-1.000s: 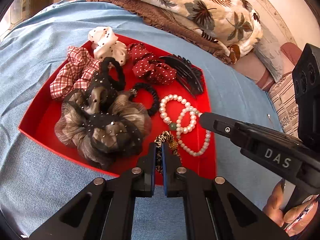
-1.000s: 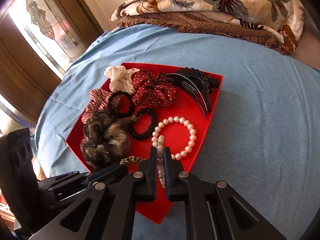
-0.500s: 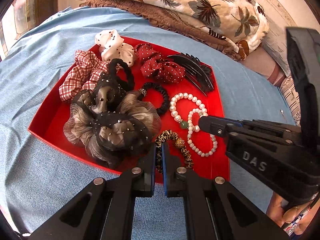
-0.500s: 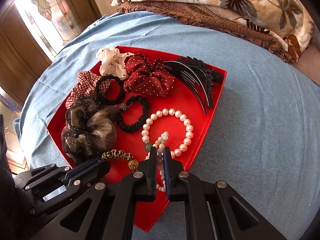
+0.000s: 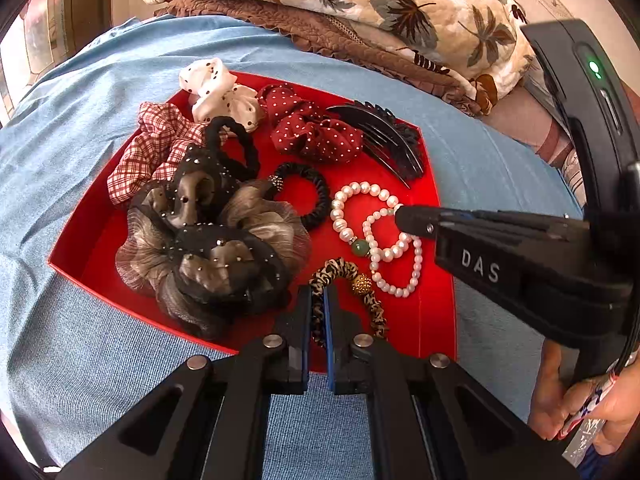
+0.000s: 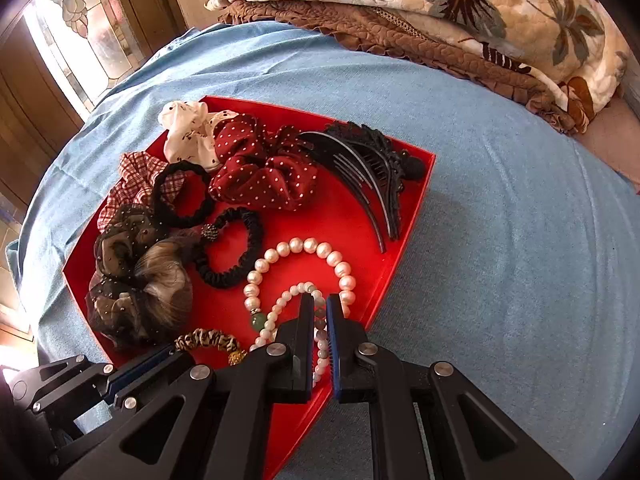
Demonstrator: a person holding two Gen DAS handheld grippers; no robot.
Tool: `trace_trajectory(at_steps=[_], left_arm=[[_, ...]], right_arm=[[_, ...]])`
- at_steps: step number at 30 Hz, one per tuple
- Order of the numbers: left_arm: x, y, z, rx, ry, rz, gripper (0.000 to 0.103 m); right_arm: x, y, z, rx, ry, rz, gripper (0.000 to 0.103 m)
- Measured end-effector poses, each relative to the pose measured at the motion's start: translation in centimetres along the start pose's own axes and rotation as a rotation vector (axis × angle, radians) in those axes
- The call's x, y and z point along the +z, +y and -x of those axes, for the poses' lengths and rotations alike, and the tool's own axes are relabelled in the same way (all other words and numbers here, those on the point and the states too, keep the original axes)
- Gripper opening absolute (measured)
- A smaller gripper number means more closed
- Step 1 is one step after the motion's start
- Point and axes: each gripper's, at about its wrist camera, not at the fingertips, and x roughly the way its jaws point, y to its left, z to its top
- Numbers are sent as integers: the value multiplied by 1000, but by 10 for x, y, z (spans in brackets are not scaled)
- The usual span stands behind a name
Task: Organize jewelry
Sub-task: 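Lower both bracelets into the red tray and open both tools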
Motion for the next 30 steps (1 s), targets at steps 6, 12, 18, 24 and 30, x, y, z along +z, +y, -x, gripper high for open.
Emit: trace_trajectory(at_steps=[6, 12, 18, 24, 30], left_arm=[[0, -2, -1, 2, 0, -5, 5], [0, -1, 2, 4, -8, -1, 5], [-2, -3, 8, 30, -33, -18, 5], [-3, -2, 13, 34, -45, -17, 5], [-4, -1, 18, 46, -65, -17, 6]], right_arm=[[3, -7, 2, -3, -8, -28, 7], [-4, -3, 8, 24, -4, -31, 7], [-10, 3, 15, 44, -11, -33, 7], [-10, 6, 20, 43, -23, -32, 7], [-11, 6, 22, 41, -22, -39, 7]])
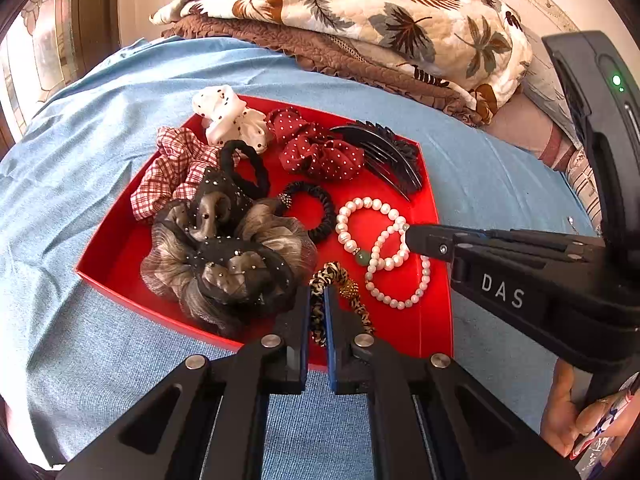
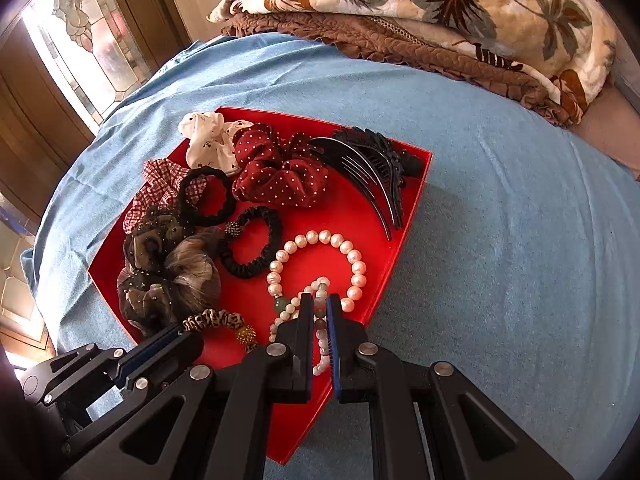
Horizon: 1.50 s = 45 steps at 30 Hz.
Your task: Organize jewelry
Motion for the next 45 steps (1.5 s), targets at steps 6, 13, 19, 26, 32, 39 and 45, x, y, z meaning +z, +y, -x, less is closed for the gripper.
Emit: trace_trajectory(at_steps=[6, 13, 19, 26, 32, 39, 45], left_arm=[[0, 0, 4, 2, -12, 2, 18], [0, 0, 13, 1, -42, 4, 41], [0, -5, 20, 1, -70, -9, 54], [2, -3, 58, -32, -217, -27, 55], [20, 57, 87, 267, -361, 117, 61], [22, 114, 88, 354, -336, 305, 61], [20, 106, 84, 335, -323, 266, 61]], right_arm=[[-2, -6, 2, 21, -2, -50, 23], [-2, -4, 10, 17, -27, -58, 31], [-3, -5, 16, 7, -42, -68, 37], [-4, -7, 29, -13, -83, -82, 40], [7, 20, 32, 9, -100, -16, 40], [25, 82, 4, 65, -91, 113, 40], [19, 113, -30, 94, -8, 159, 40]])
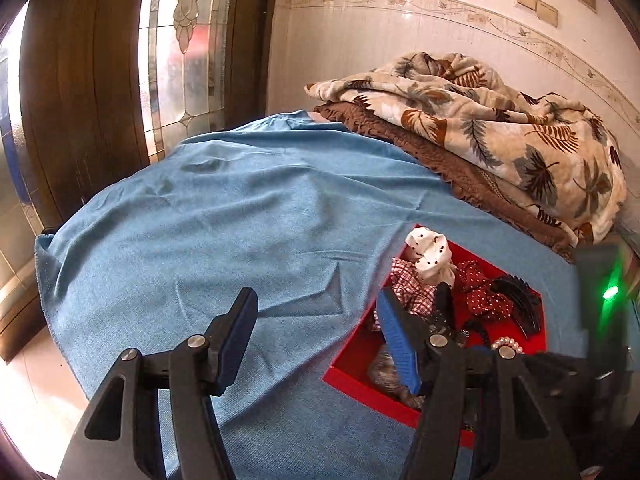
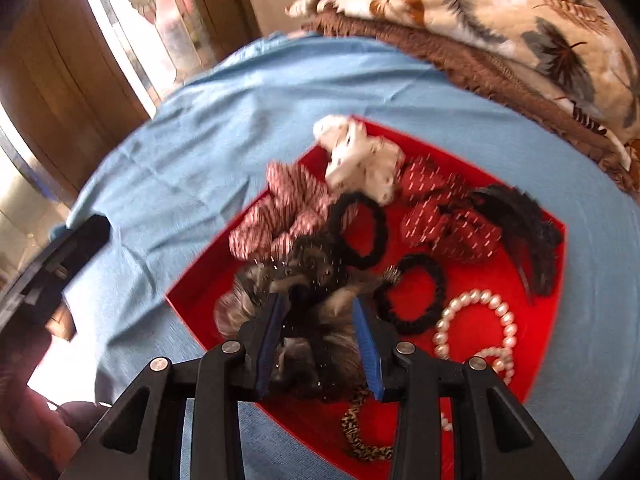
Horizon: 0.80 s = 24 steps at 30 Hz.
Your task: Organize jewelry
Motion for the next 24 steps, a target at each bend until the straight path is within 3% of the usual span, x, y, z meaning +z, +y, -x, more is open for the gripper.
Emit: trace_trajectory(at_steps=[3, 7, 12, 16, 20, 24], left_arm=[[-1, -2, 0, -11, 6, -2, 61], [-1, -2, -1, -17, 14, 4, 61], [-4, -3, -4, -15, 23, 9, 61], [-7, -7, -7, -12, 33, -2, 61], [-9, -12, -9, 2, 35, -18, 63], [-10, -15, -14, 3, 46, -26, 66]], right_arm=[[-14, -4, -14, -55, 67, 6, 40], [-25, -15, -5, -77, 80, -7, 40], [-25, -31, 33, -16, -12, -50, 40], [-7, -52, 47, -50, -87, -102, 40], [24, -80, 31, -104, -126, -162, 40], [49, -93, 5, -178, -133, -133, 40]])
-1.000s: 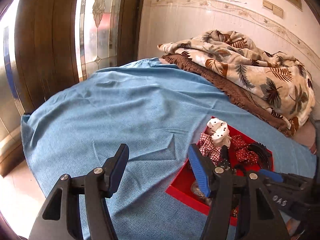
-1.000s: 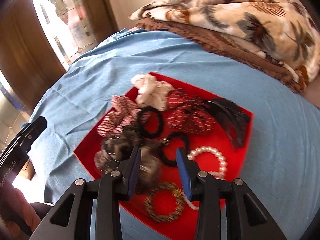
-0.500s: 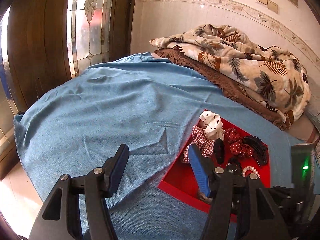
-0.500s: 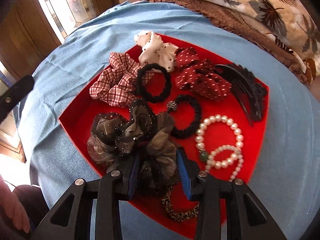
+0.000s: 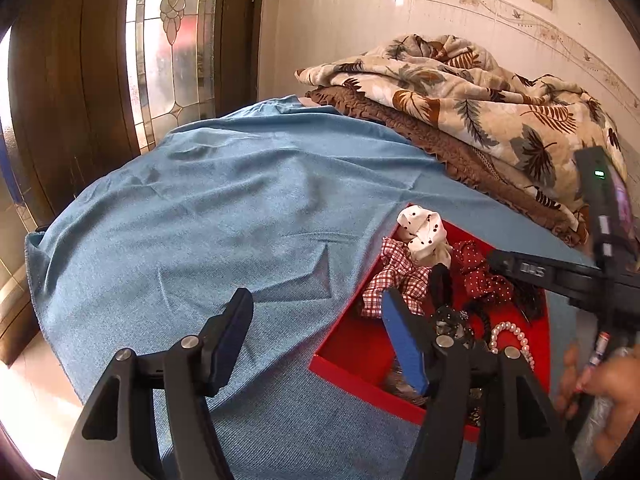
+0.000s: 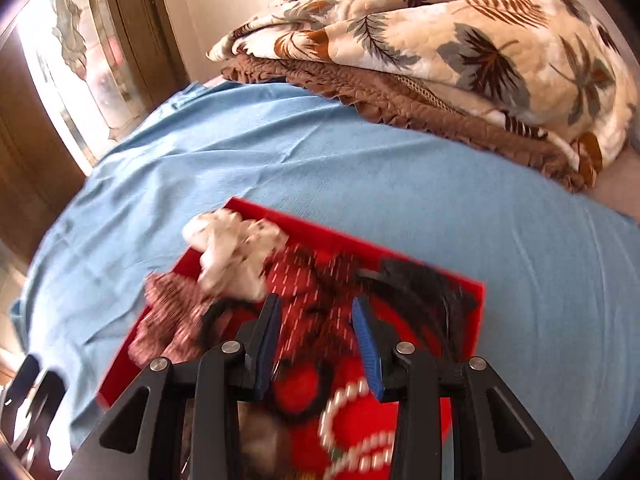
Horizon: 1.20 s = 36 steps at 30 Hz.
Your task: Organize jewelry
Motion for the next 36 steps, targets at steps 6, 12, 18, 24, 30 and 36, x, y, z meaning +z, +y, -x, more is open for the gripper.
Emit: trace_trajectory(at_steps=[6, 12, 18, 24, 30, 36], left_arm=[[2, -6, -3, 24, -8, -24, 66], [2, -10, 4, 42, -46, -37, 73], [0, -10, 43, 121, -241, -30, 99], [-10, -23, 92, 212, -329, -142, 101], [-26, -34, 132, 159, -306, -191, 103], [-34, -39, 145, 31, -172, -133, 103]], right_arm=[[-10, -5, -41, -78, 139, 56, 40], [-21, -23, -1, -26, 65, -1, 41], [-43, -32, 67, 6, -15, -32, 54], [-88, -43, 124, 2, -70, -59, 60], [-129, -45, 156, -8, -104, -58, 65], [-159, -41, 176, -50, -146, -38, 73]])
